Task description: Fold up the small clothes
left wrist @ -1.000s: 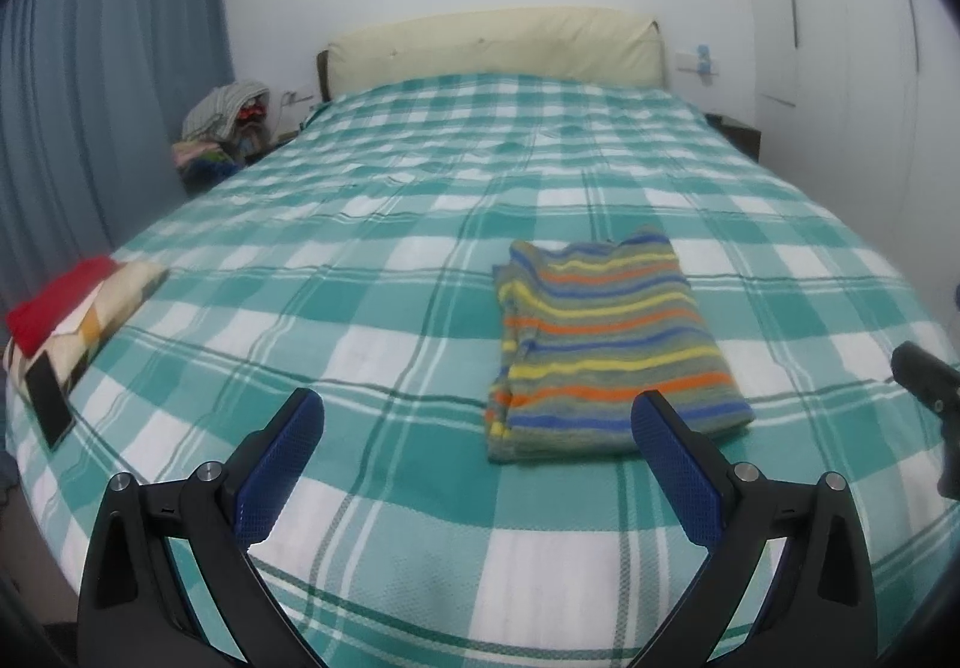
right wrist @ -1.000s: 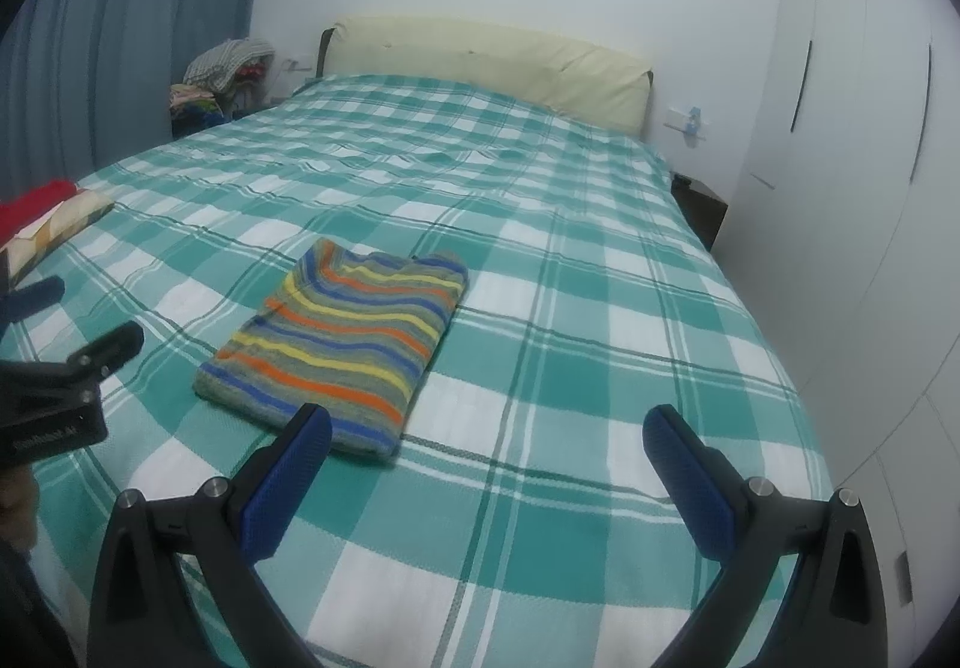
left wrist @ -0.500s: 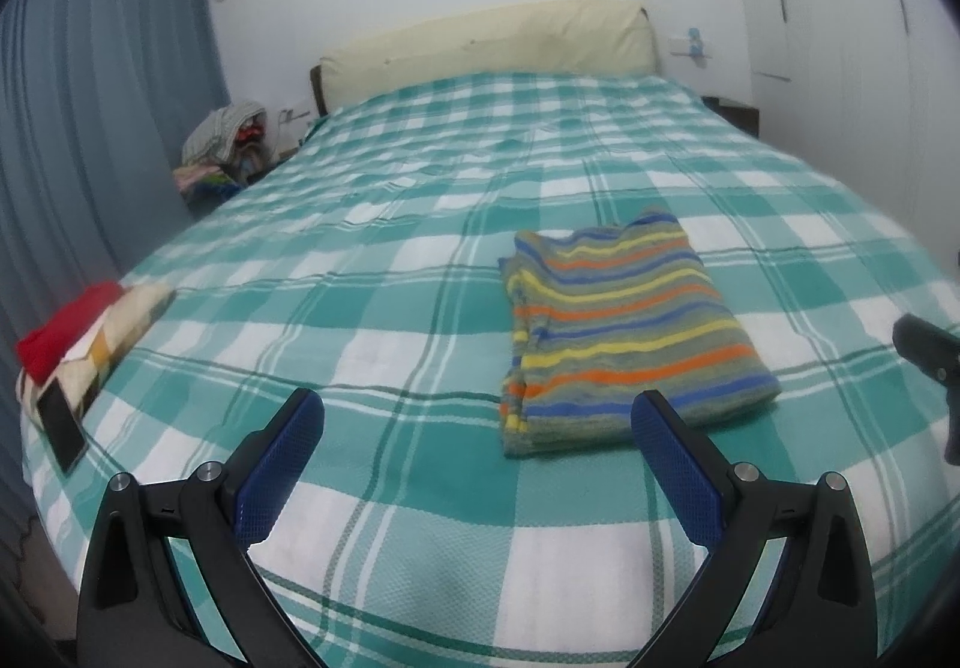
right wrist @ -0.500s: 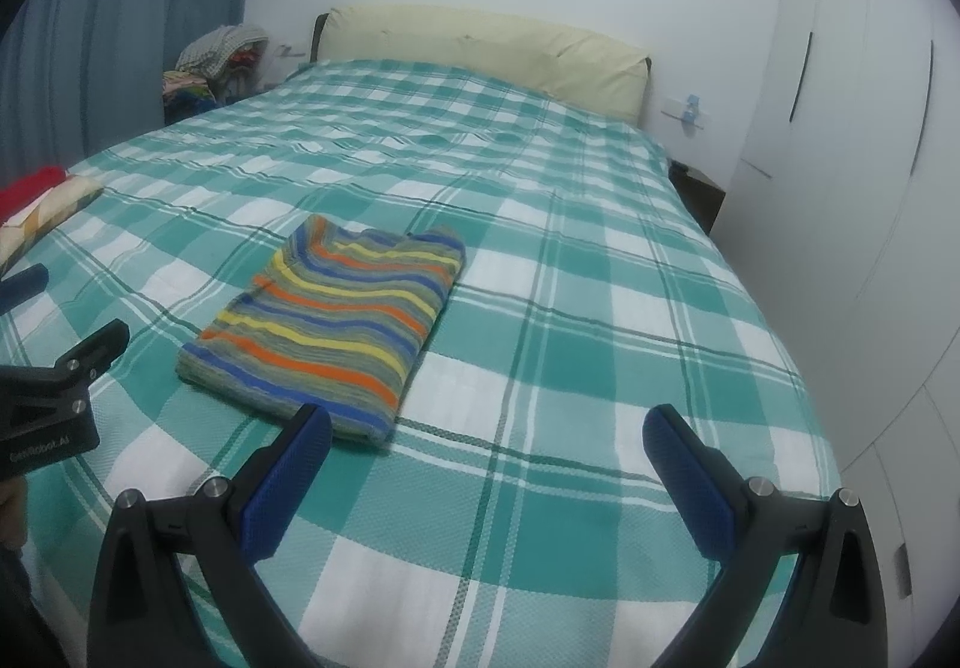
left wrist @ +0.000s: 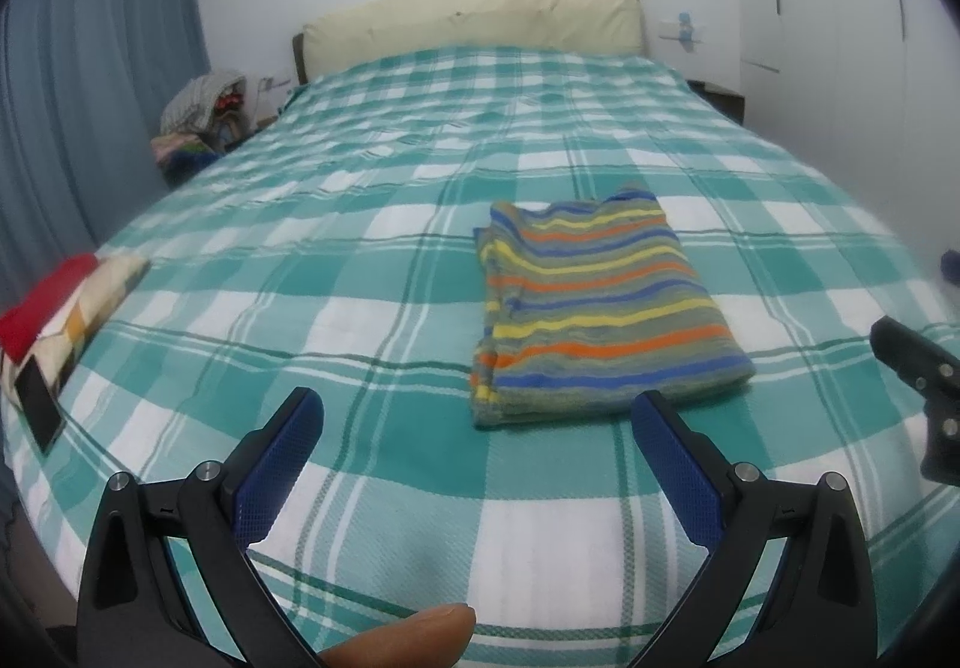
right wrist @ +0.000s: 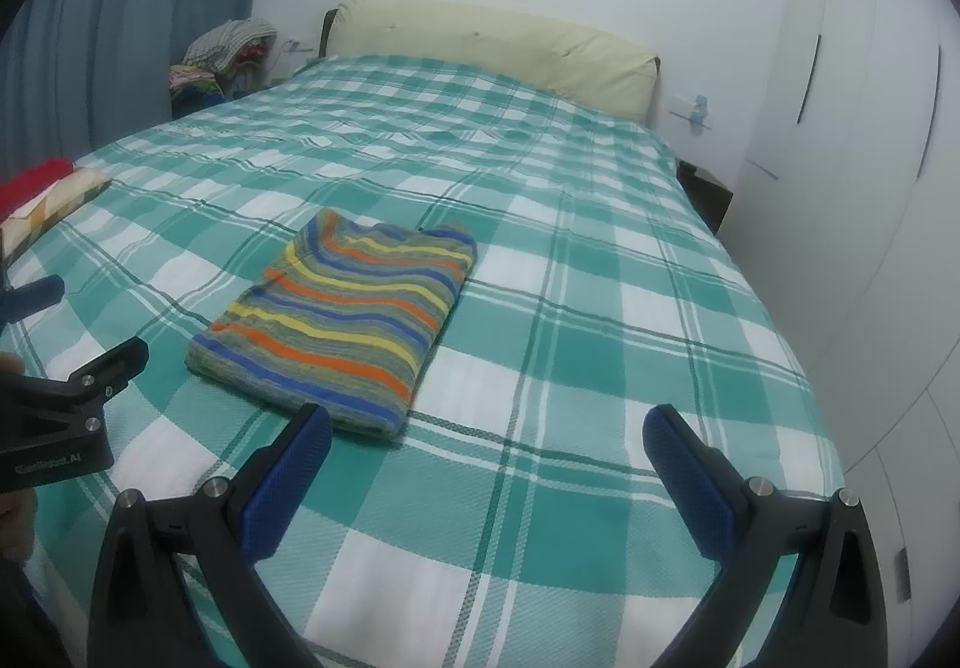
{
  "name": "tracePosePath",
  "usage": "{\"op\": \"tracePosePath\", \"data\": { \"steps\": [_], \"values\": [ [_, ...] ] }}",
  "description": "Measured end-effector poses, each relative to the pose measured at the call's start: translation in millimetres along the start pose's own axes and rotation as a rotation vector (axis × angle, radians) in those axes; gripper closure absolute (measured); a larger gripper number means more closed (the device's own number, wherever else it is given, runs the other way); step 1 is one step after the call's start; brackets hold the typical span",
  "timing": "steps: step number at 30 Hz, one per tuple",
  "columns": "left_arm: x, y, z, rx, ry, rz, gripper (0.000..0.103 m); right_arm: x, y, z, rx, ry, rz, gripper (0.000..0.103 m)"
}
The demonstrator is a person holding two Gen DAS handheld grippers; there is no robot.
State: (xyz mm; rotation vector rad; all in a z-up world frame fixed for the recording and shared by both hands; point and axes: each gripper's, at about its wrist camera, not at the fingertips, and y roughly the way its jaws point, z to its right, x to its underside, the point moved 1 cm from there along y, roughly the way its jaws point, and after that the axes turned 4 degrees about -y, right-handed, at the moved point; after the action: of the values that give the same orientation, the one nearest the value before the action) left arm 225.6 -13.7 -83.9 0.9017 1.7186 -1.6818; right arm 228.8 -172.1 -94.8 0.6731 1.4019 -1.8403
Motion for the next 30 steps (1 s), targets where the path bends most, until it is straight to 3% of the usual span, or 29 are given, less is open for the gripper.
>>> {"op": "tracePosePath", "data": {
  "steps": [7,15,30],
  "values": [
    [1.4,1.5,-1.2,-0.001,-0.011,-0.022,0.0,-0.3,-1.4,-2.7,-0.005,0.003,-0.003,0.001],
    [-2.5,-11.9,5.4,-0.056,0.023,0.019,0.0,-0.8,-2.8,-6.9,-0.028,-0.001,-0.016,0.001],
    [-8.0,-15.4,0.9,-0.029,-0.019,-0.072,0.0,-7.8,-10.5,2.3,-0.152,0.091,-0.035,0.0]
  ]
}}
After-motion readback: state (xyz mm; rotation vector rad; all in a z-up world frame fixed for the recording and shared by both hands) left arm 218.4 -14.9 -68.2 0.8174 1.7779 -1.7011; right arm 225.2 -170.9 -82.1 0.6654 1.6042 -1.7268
